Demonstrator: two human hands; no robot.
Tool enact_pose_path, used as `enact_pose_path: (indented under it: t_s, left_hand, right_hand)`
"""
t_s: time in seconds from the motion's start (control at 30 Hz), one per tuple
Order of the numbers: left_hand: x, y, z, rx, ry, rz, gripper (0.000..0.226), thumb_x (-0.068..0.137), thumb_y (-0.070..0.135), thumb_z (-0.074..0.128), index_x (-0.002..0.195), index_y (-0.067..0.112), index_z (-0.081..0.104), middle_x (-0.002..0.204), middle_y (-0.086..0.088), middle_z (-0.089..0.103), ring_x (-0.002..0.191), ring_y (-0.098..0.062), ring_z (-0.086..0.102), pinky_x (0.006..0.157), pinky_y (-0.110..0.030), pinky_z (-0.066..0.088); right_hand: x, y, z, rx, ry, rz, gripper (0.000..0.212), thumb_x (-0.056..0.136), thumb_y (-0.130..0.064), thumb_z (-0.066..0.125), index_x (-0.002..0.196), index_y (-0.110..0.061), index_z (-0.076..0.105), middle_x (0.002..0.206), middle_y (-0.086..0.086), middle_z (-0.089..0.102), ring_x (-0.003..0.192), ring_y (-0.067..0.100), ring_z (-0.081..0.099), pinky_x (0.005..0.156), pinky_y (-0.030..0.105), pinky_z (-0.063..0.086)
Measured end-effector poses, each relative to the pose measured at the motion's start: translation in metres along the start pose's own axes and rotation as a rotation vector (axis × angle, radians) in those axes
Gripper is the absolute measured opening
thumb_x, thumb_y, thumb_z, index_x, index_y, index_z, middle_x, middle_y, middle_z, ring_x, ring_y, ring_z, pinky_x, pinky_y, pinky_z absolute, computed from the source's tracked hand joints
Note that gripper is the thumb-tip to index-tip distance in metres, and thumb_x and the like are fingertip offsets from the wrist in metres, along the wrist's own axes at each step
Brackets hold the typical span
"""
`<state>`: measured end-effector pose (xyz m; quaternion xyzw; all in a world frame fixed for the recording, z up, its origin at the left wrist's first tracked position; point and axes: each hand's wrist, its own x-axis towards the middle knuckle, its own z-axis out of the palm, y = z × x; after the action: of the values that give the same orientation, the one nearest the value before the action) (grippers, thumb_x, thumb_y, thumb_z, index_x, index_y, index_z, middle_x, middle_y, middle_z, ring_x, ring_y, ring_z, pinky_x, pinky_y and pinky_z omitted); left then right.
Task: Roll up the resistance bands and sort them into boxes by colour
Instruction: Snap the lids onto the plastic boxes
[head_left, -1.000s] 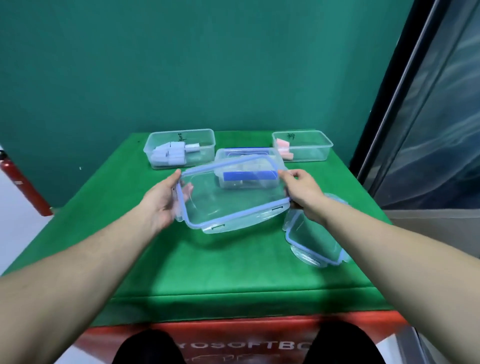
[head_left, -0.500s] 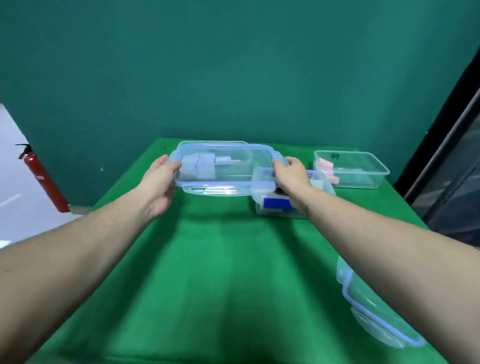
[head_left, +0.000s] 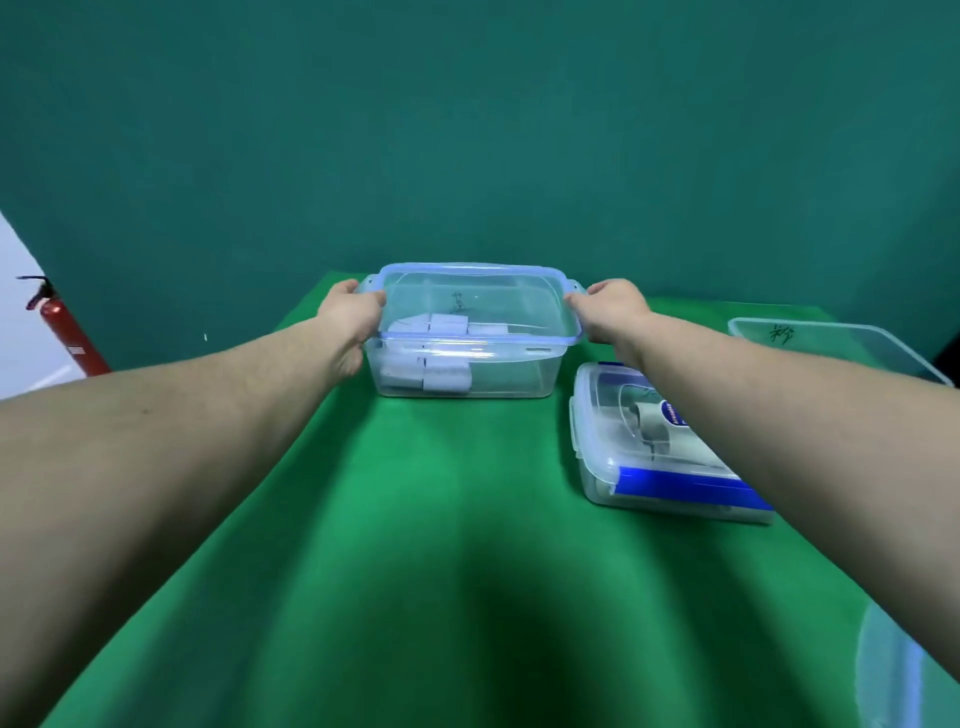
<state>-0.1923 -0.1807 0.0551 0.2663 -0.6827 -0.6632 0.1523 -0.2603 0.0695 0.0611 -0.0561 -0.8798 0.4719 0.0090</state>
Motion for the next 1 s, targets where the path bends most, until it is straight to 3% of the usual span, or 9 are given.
enact_pose_path:
  t_s: [0.07, 0.13, 0.2, 0.27, 0.43, 0.5, 0.67, 0.83, 1.0]
  left_hand:
    - [0.011, -0.009, 0.004, 0.025, 0.015, -0.036, 0.055, 0.101, 0.010, 0.046, 0.153, 0.013, 0.028, 0.144, -0.005, 0.046, 0.102, -0.020, 0.062, 0.066, -0.027, 0.055]
    - [0.015, -0.016, 0.005, 0.037, 0.017, -0.041, 0.055, 0.101, 0.009, 0.047, 0.152, 0.011, 0.028, 0.146, -0.010, 0.045, 0.115, -0.025, 0.060, 0.085, -0.036, 0.055]
    - [0.022, -0.021, 0.002, 0.016, 0.010, -0.044, 0.056, 0.100, 0.011, 0.049, 0.152, 0.010, 0.028, 0.146, -0.011, 0.045, 0.116, -0.026, 0.060, 0.095, -0.040, 0.054]
    - [0.027, -0.023, -0.003, -0.009, -0.013, -0.053, 0.058, 0.099, 0.013, 0.054, 0.152, 0.010, 0.030, 0.145, -0.012, 0.047, 0.114, -0.026, 0.061, 0.097, -0.041, 0.053]
    - [0.021, -0.023, -0.019, -0.057, -0.013, -0.104, 0.056, 0.098, 0.013, 0.058, 0.149, 0.008, 0.035, 0.138, -0.015, 0.054, 0.106, -0.026, 0.065, 0.091, -0.045, 0.056]
    - [0.014, -0.023, -0.028, -0.072, 0.004, -0.110, 0.055, 0.099, 0.011, 0.057, 0.149, 0.008, 0.034, 0.139, -0.015, 0.053, 0.106, -0.026, 0.065, 0.090, -0.044, 0.056]
    - [-0.009, -0.024, -0.060, -0.023, 0.090, -0.121, 0.036, 0.099, 0.010, 0.053, 0.135, 0.007, 0.051, 0.124, -0.009, 0.062, 0.083, -0.020, 0.068, 0.060, -0.034, 0.057]
    - [-0.031, -0.039, -0.098, 0.048, 0.170, -0.130, 0.025, 0.096, 0.009, 0.052, 0.119, 0.002, 0.059, 0.114, -0.011, 0.064, 0.095, -0.025, 0.067, 0.073, -0.032, 0.055]
    - [-0.046, -0.060, -0.124, 0.089, 0.114, -0.089, 0.027, 0.096, 0.021, 0.055, 0.118, 0.006, 0.062, 0.119, -0.010, 0.065, 0.107, -0.027, 0.064, 0.100, -0.039, 0.050]
  right_hand:
    - [0.015, 0.007, 0.009, 0.053, -0.046, 0.028, 0.010, 0.079, -0.016, 0.056, 0.069, -0.013, 0.055, 0.065, 0.009, 0.054, 0.057, 0.025, 0.054, 0.071, 0.039, 0.060]
    - [0.016, 0.009, 0.011, 0.100, -0.067, 0.062, 0.011, 0.082, -0.014, 0.058, 0.086, -0.007, 0.066, 0.073, 0.013, 0.064, 0.057, 0.026, 0.064, 0.074, 0.049, 0.061]
    - [0.012, 0.005, 0.012, 0.137, -0.073, 0.065, 0.007, 0.088, -0.011, 0.060, 0.089, -0.006, 0.064, 0.077, 0.012, 0.065, 0.051, 0.022, 0.062, 0.059, 0.036, 0.062]
    - [0.009, 0.004, 0.011, 0.166, -0.084, 0.080, 0.004, 0.092, -0.008, 0.060, 0.091, -0.004, 0.062, 0.078, 0.010, 0.064, 0.051, 0.019, 0.061, 0.046, 0.025, 0.055]
    - [-0.004, -0.003, 0.009, 0.190, -0.164, 0.101, 0.015, 0.090, 0.006, 0.057, 0.078, -0.003, 0.063, 0.072, 0.007, 0.059, 0.061, 0.019, 0.062, 0.068, 0.035, 0.062]
    - [-0.014, -0.009, 0.009, 0.169, -0.201, 0.096, 0.024, 0.087, 0.014, 0.051, 0.075, -0.003, 0.063, 0.073, 0.006, 0.059, 0.063, 0.018, 0.062, 0.061, 0.032, 0.062]
    - [-0.049, -0.021, 0.016, 0.120, -0.320, 0.080, 0.025, 0.084, 0.019, 0.046, 0.078, 0.001, 0.061, 0.077, 0.010, 0.061, 0.063, 0.019, 0.064, 0.056, 0.029, 0.061]
    - [-0.083, -0.021, 0.026, 0.116, -0.419, 0.062, 0.020, 0.091, 0.010, 0.047, 0.080, 0.000, 0.060, 0.071, 0.011, 0.061, 0.049, 0.017, 0.064, 0.065, 0.032, 0.062]
    - [-0.109, -0.016, 0.029, 0.099, -0.473, 0.066, 0.013, 0.095, -0.004, 0.047, 0.097, -0.002, 0.059, 0.087, 0.014, 0.065, 0.069, 0.026, 0.065, 0.074, 0.041, 0.062]
